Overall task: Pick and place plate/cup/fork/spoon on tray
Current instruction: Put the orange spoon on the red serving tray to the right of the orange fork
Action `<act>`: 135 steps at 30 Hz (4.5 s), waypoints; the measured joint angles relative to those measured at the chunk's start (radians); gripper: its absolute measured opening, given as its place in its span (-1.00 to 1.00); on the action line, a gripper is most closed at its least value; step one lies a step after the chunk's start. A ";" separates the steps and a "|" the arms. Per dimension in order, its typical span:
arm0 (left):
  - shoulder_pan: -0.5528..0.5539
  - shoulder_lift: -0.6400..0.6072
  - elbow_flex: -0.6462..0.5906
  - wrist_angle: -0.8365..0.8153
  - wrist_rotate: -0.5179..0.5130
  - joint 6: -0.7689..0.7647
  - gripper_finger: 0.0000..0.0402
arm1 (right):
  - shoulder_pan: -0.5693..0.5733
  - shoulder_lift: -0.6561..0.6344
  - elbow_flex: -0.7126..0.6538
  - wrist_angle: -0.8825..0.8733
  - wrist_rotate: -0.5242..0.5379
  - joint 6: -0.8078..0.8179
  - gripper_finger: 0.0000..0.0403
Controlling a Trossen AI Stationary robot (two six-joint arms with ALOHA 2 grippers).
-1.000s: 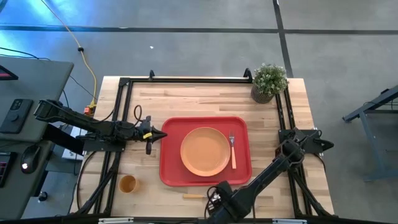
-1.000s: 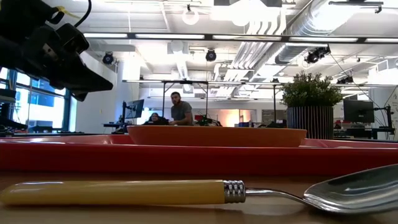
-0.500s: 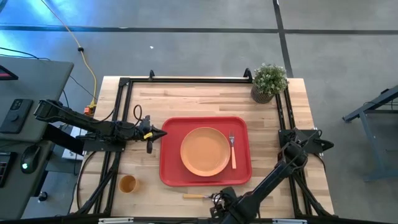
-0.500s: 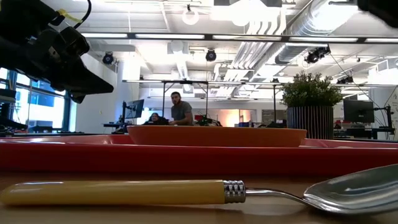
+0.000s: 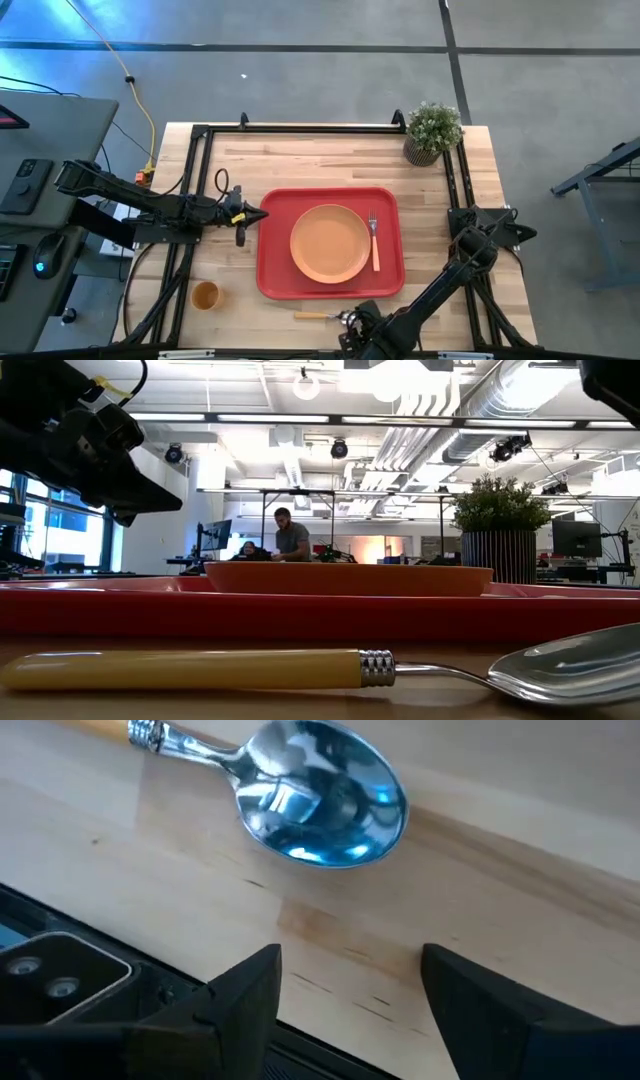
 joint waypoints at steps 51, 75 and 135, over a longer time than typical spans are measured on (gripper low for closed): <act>0.000 0.000 0.000 -0.023 -0.032 0.054 -1.00 | -0.070 -0.025 -0.061 0.035 0.202 0.038 0.16; 0.000 0.000 0.000 -0.021 -0.047 0.062 -1.00 | -0.088 -0.022 -0.097 0.089 0.303 0.045 -0.51; 0.000 0.000 0.000 -0.019 -0.045 0.043 -1.00 | 0.006 -0.348 -0.093 -0.486 0.231 -0.138 -0.99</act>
